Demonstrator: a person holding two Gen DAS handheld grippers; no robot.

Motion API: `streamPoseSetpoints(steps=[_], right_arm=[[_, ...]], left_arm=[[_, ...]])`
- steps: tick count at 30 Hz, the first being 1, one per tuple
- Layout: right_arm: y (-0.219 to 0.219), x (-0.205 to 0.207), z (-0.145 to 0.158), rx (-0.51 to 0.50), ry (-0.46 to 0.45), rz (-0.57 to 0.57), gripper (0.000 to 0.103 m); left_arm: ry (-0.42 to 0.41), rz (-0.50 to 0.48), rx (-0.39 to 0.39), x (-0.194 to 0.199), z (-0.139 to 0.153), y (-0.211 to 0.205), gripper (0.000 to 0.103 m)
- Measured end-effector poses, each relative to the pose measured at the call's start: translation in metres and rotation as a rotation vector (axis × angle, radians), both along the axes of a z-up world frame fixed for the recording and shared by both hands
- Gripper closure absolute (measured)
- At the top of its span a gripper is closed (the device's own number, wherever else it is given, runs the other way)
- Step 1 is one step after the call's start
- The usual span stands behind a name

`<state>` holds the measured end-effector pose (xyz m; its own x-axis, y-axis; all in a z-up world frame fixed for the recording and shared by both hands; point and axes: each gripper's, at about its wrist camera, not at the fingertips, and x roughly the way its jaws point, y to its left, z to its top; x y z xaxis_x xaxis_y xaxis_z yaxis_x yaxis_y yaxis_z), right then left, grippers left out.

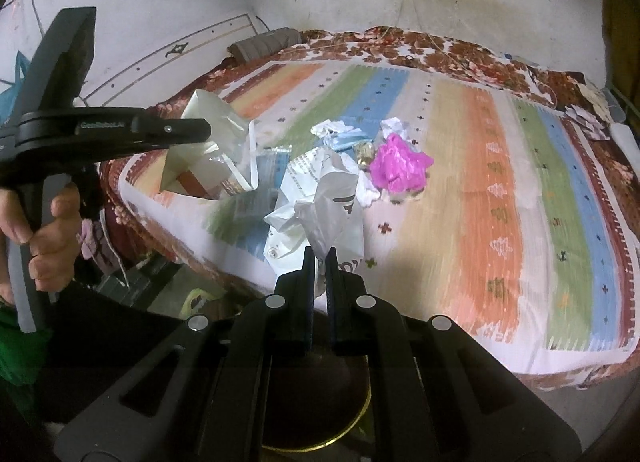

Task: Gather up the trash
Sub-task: 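Carry the green paper and white tissue in both tools over the black bin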

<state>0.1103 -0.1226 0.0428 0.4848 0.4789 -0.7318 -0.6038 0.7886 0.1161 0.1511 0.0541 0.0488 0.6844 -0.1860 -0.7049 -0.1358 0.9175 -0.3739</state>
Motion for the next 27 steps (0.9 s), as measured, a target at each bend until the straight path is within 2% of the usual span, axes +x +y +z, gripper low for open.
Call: streamPoseSetpoints(steps=[3, 11, 27], right_arm=[[-0.003, -0.008, -0.006, -0.01, 0.007, -0.003, 0.098], [-0.007, -0.025, -0.019, -0.039, 0.022, -0.003, 0.098], [-0.002, -0.058, -0.075, -0.165, 0.146, 0.007, 0.098]], left_arm=[[0.012, -0.001, 0.02, -0.013, -0.006, -0.007, 0.09], [0.036, -0.011, 0.005, -0.043, -0.021, -0.016, 0.09], [0.209, 0.0, 0.074, -0.069, -0.074, -0.044, 0.09]])
